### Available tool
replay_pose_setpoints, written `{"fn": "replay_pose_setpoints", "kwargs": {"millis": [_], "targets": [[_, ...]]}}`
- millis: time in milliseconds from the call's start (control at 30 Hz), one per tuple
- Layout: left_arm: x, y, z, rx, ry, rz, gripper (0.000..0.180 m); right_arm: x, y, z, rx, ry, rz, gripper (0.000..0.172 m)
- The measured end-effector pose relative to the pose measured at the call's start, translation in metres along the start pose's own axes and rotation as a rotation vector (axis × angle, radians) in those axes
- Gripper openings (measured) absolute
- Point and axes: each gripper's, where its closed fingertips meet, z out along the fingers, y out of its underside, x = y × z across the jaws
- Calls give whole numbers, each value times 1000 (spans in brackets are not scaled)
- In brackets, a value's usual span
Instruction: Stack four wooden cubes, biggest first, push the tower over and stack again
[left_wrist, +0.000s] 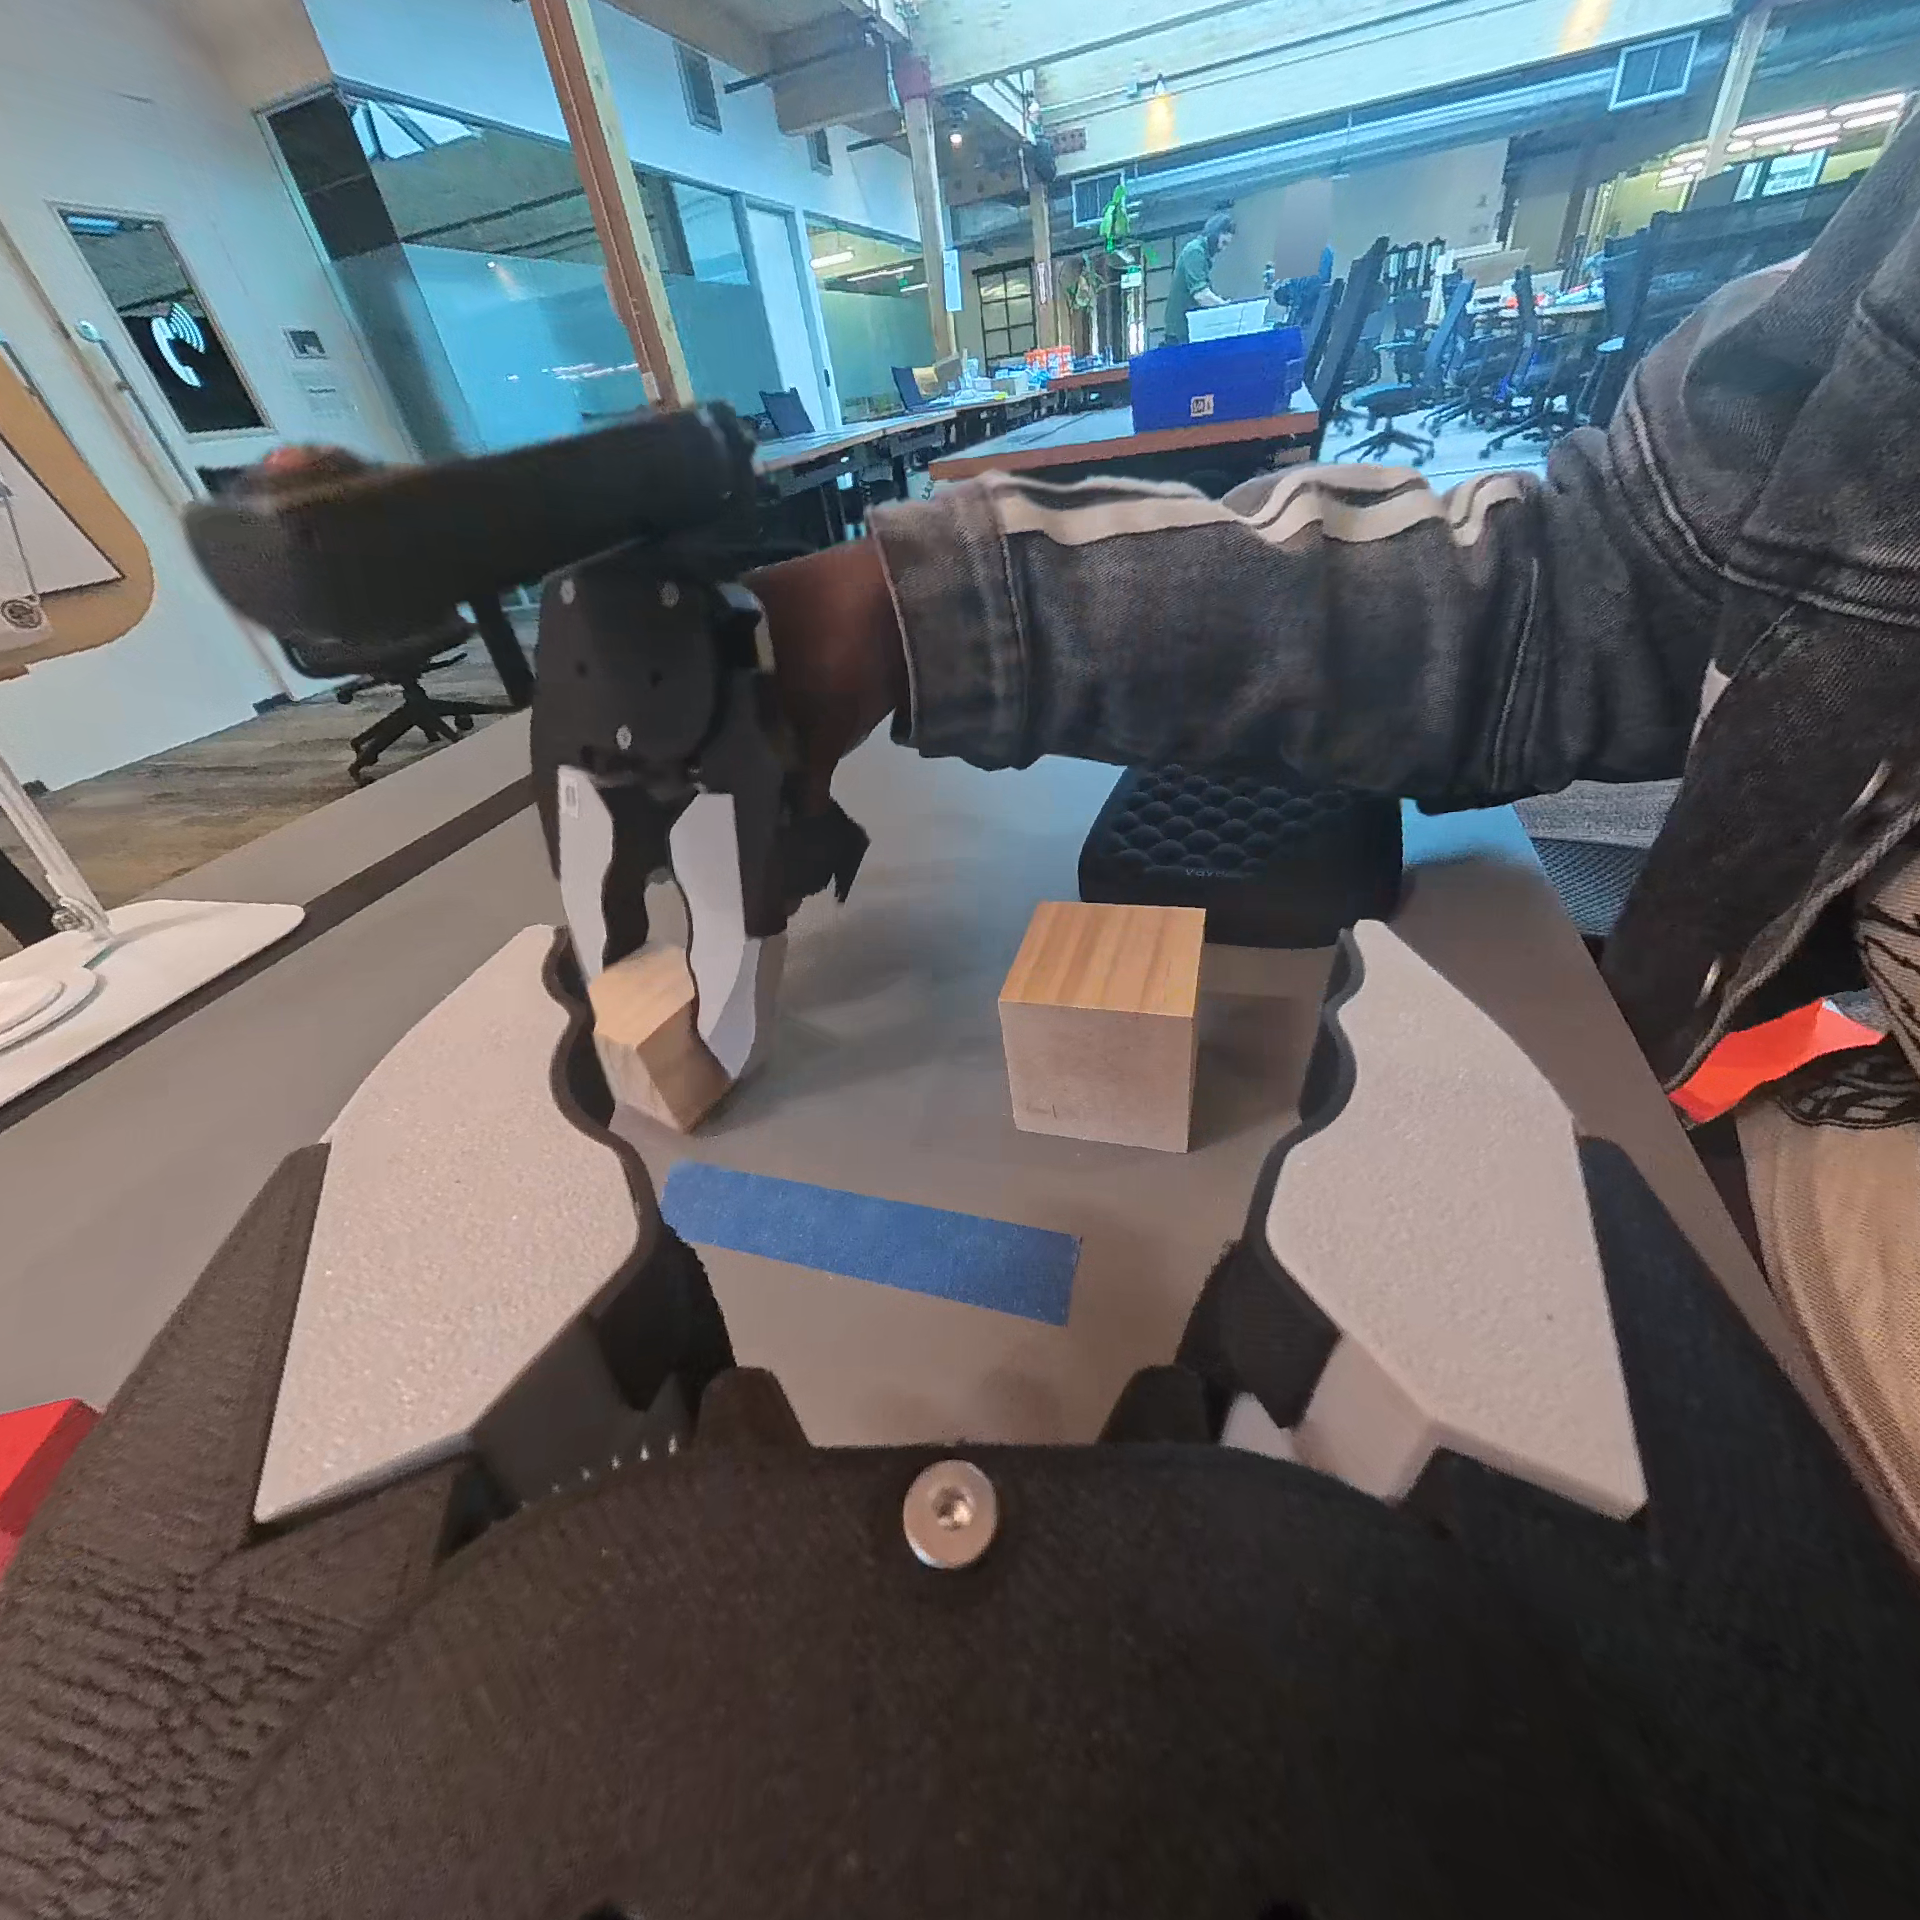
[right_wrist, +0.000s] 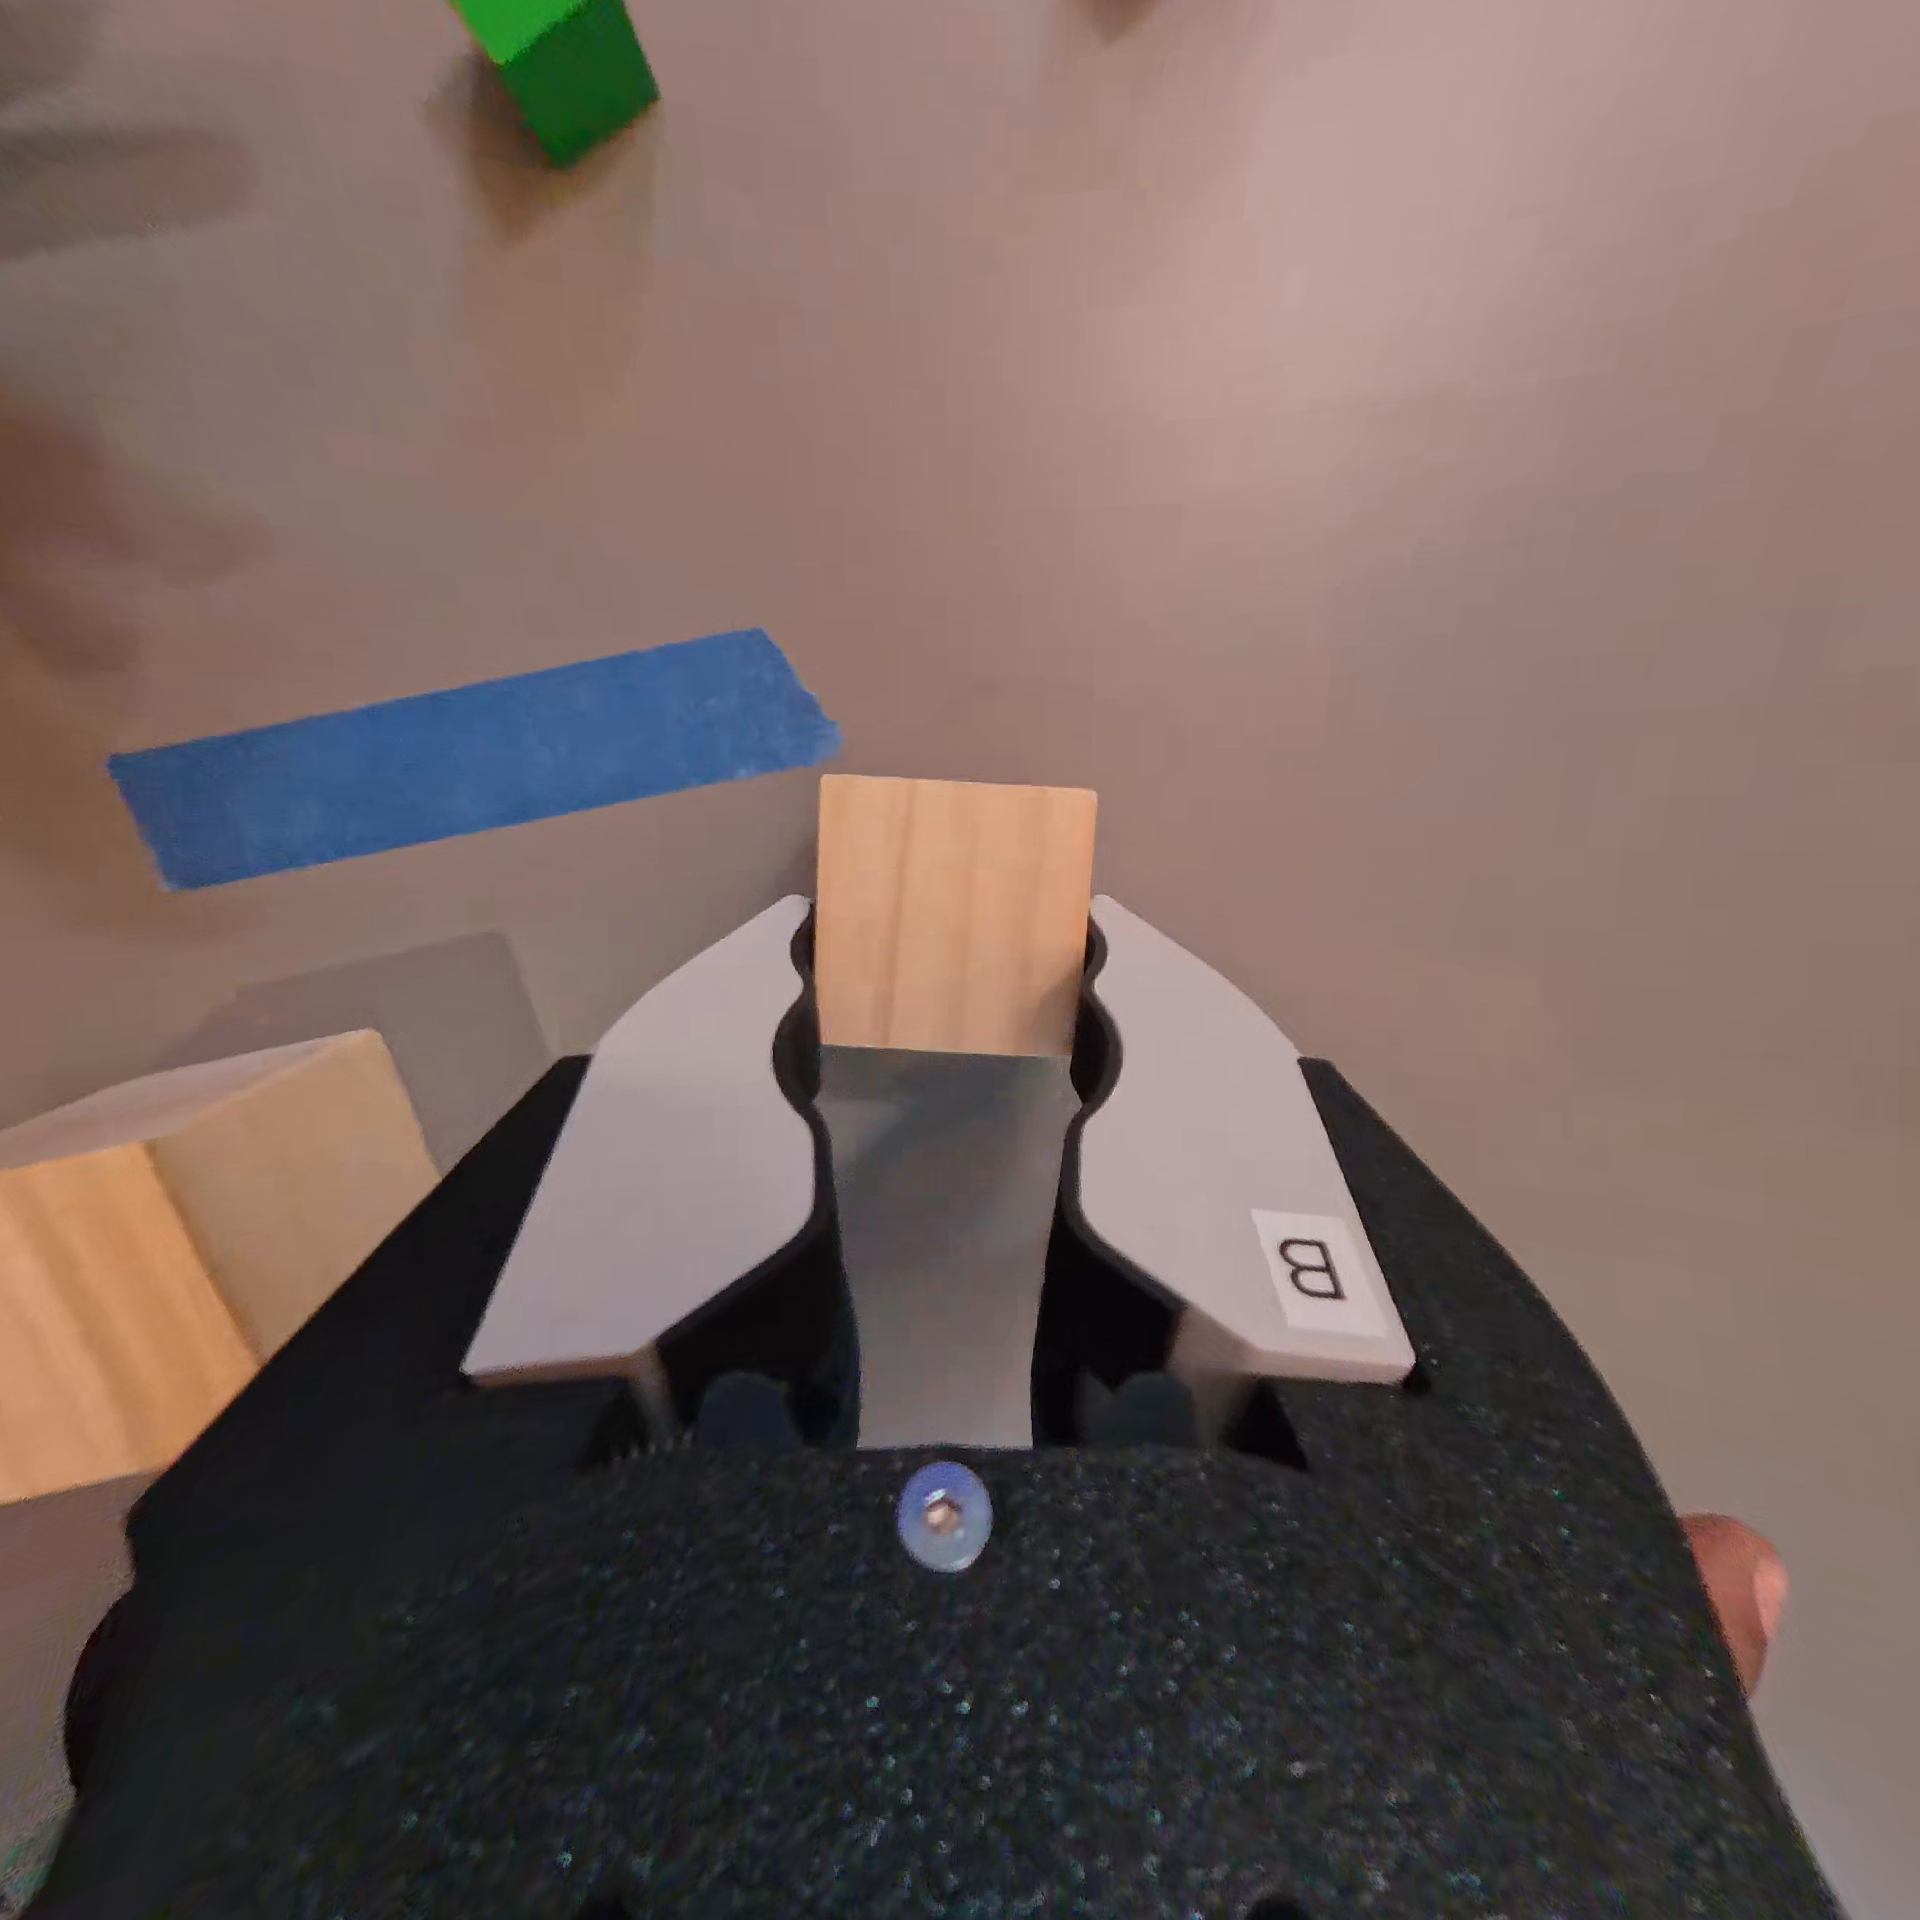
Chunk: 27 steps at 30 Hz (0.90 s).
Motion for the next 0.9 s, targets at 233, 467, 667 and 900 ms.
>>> {"fn": "replay_pose_setpoints", "kwargs": {"millis": [233,467,667,900], "targets": [[0,0,0,-1,-1,1,130,-64,-13,-78,151,-55,-153,45],[1,1,1,-9,1,10,130,-124,15,-93,127,-91,-225,45],[1,1,1,-9,1,9,130,-133,30,-77,96,-140,-208,45],[1,1,1,-8,1,7,130,-130,33,-71,86,-147,-201,45]]}}
